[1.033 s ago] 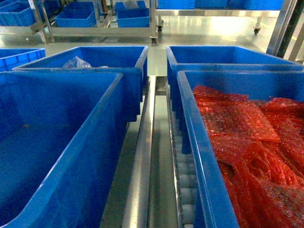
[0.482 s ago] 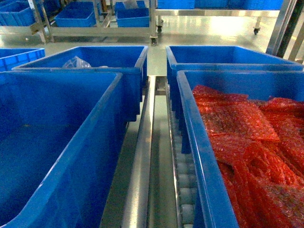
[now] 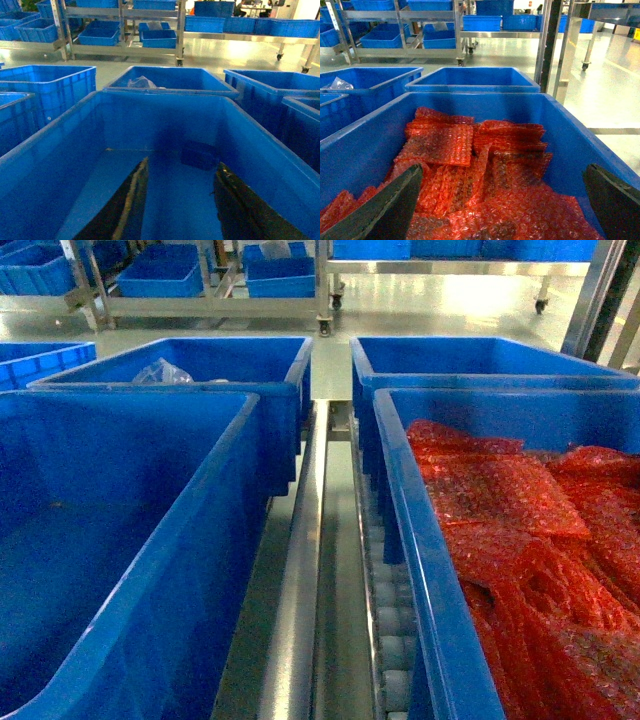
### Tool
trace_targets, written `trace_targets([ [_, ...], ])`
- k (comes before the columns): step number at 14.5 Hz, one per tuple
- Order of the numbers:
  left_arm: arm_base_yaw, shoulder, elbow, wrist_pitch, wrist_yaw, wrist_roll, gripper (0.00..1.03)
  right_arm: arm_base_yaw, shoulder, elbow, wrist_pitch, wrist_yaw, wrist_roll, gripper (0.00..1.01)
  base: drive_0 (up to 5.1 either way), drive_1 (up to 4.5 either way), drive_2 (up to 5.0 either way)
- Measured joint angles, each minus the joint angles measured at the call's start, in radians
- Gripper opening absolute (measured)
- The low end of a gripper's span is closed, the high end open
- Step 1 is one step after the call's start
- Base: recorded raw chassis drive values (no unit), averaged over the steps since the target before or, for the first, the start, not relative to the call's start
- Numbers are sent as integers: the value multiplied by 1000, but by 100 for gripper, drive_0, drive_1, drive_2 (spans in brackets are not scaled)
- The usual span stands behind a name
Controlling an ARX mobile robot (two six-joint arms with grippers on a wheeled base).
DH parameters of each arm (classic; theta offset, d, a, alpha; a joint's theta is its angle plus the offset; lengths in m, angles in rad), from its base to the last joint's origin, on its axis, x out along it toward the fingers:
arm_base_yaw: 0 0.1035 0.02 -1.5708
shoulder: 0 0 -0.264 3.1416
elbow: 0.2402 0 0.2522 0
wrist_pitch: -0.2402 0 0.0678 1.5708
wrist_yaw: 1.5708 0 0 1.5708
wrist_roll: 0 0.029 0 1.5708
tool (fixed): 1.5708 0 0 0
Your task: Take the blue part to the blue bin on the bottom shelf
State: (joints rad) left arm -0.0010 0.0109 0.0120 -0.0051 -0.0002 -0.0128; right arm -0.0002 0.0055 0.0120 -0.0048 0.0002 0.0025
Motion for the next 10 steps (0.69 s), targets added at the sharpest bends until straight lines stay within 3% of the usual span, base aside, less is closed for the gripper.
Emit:
trace_targets([
  [2,0,0,0,0,0,0,60,0,0,0,0,0,0,98,0,0,0],
  [4,0,0,0,0,0,0,89,0,0,0,0,0,0,98,0,0,0],
  [5,0,0,0,0,0,0,98,0,0,0,0,0,0,98,0,0,0],
  [10,0,0,0,0,0,2,98,0,0,0,0,0,0,98,0,0,0],
])
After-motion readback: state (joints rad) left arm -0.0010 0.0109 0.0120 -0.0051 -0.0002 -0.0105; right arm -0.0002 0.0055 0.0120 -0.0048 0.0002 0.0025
